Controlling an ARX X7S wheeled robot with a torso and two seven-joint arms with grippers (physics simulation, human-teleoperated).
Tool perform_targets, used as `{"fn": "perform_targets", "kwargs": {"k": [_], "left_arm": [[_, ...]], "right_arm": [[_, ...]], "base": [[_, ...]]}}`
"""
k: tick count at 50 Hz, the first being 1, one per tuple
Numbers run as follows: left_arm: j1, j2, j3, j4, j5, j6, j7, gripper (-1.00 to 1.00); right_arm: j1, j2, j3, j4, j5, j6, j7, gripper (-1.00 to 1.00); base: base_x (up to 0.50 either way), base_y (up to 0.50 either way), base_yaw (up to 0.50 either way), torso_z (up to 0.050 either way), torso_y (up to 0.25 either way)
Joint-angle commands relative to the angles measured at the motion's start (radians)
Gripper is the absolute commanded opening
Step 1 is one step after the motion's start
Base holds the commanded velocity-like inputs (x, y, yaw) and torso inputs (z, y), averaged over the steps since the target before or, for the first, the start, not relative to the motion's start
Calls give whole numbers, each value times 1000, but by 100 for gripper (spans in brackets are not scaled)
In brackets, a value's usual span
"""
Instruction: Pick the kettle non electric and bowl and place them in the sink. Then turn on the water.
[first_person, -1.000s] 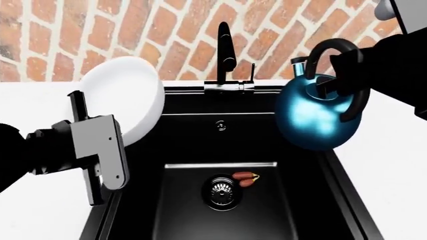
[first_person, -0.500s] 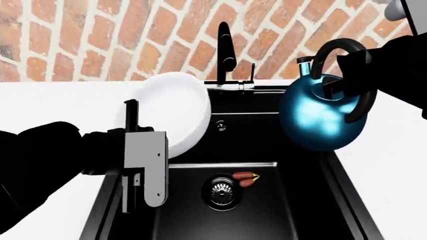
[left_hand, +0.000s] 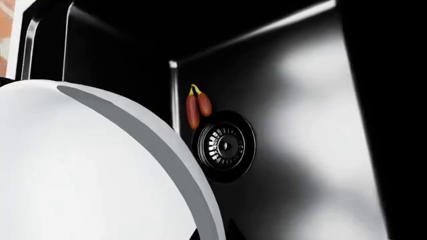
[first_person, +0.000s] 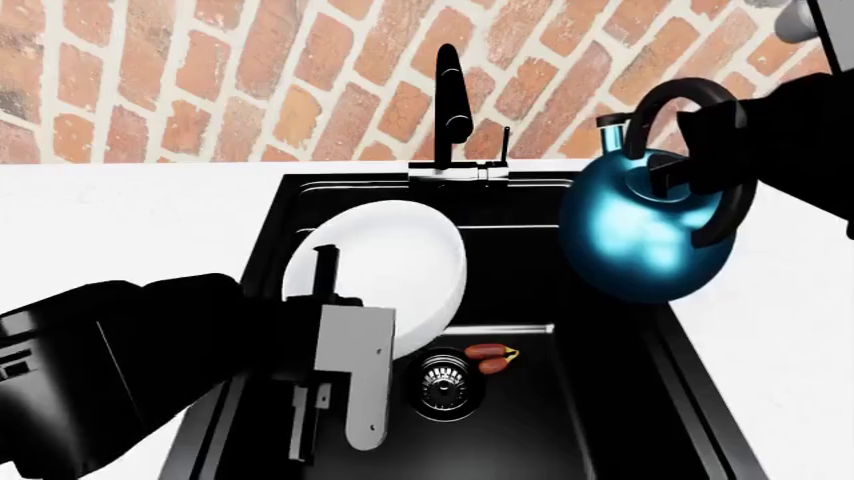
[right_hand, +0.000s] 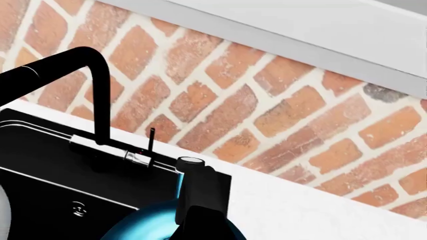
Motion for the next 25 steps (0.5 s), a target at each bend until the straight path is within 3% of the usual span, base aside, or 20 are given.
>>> {"fn": "perform_targets", "kwargs": {"k": [1, 25], "left_arm": [[38, 84, 21, -79, 30, 24, -13, -100], [144, 201, -3, -263, -6, 79, -43, -100]], "right_arm": [[6, 20, 29, -10, -33, -9, 12, -100], [-4, 41, 34, -21, -21, -7, 23, -100]], "base": [[0, 0, 0, 0, 0], [0, 0, 0, 1, 2]]}}
